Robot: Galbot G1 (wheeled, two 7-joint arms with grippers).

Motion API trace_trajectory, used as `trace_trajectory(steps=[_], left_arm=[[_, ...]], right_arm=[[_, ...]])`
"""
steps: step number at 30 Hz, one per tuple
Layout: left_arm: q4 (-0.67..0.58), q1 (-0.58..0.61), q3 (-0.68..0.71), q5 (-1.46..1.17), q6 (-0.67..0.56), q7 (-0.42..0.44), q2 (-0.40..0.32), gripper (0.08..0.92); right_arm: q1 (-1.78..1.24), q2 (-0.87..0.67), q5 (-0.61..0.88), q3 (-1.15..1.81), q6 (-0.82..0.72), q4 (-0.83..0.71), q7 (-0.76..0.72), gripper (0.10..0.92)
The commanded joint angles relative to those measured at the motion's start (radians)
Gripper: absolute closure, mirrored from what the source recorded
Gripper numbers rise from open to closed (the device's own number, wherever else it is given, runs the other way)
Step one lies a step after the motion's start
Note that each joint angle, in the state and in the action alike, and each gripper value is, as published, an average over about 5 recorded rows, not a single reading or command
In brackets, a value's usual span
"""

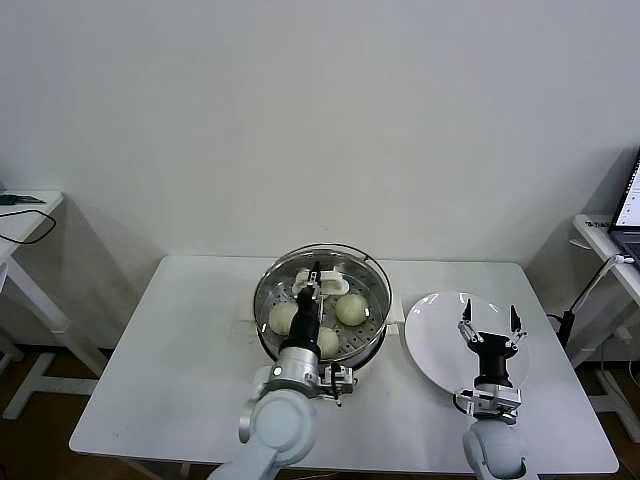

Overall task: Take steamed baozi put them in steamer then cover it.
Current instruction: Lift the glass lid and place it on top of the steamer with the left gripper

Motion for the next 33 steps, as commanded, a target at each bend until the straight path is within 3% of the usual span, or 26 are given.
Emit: trace_trajectory(steps=[1, 33], left_arm=[[0.078, -0.021, 0.031, 0.084, 0.028, 0.046, -0.054, 0.813], [0.124, -0.032, -0.007, 0.097, -0.014, 0.033, -0.048, 0.813]], right_arm=[[0.001, 0.000, 0.000, 0.001, -0.001, -0.003, -0.002, 0.203], [0.012, -0.004, 0.000, -0.008, -0.008, -0.009, -0.007, 0.203]])
